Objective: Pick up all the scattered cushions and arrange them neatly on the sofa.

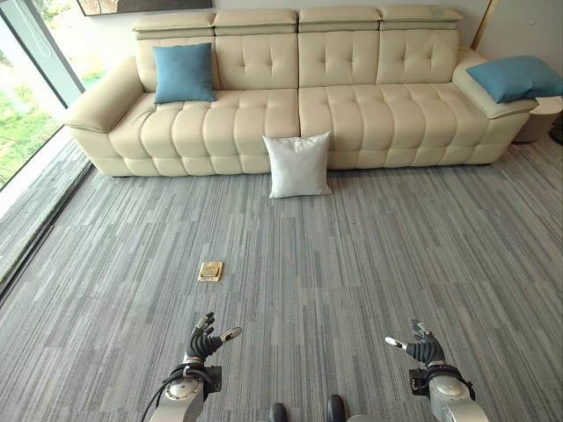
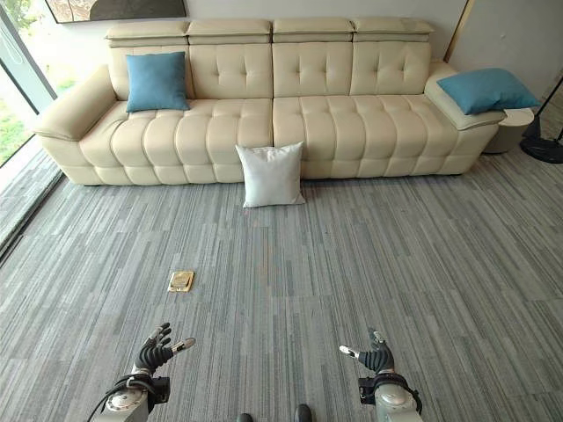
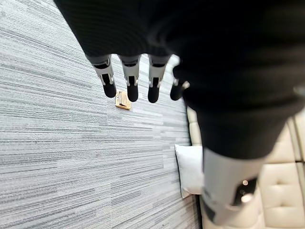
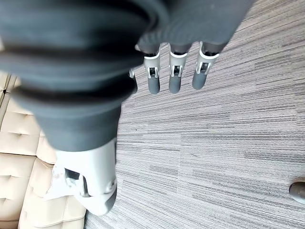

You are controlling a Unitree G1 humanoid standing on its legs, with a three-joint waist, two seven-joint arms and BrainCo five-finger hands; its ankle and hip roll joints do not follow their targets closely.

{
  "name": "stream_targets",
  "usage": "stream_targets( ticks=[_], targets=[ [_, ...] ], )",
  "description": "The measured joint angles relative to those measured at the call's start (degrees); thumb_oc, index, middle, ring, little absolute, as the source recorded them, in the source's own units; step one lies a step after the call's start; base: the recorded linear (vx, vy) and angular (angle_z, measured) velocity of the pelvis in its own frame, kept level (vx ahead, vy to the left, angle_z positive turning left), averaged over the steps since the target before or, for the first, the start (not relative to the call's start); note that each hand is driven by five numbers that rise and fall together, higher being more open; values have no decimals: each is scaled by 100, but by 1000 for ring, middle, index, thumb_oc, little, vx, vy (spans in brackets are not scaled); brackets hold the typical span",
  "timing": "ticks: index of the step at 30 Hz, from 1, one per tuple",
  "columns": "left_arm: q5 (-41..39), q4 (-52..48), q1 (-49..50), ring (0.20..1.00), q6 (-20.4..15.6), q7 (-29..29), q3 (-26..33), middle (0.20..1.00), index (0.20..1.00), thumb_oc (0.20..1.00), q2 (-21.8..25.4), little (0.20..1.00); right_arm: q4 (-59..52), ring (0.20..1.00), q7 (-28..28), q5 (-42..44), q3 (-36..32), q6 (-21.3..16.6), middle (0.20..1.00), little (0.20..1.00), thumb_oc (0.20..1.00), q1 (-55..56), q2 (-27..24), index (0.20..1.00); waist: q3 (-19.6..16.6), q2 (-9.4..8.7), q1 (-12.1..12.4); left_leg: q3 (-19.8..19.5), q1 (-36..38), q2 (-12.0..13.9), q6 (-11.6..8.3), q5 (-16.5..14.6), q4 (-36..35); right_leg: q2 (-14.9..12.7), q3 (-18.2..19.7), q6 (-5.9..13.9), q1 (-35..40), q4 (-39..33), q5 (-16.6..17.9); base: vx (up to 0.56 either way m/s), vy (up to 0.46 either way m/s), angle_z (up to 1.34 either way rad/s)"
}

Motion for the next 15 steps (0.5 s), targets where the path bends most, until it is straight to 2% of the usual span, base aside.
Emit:
stream_targets(
  ticks=[15],
  targets=[
    [-249, 103, 31, 1000, 18, 15, -41, 1000, 1000, 1000, -7, 1000, 18, 1000, 30, 115, 19, 0, 1000, 1000, 1000, 10, 50, 1000, -94, -10, -1, -18, 4, -2, 1, 1, 0, 0, -17, -9, 28, 0, 7, 0, 0, 0]
  ],
)
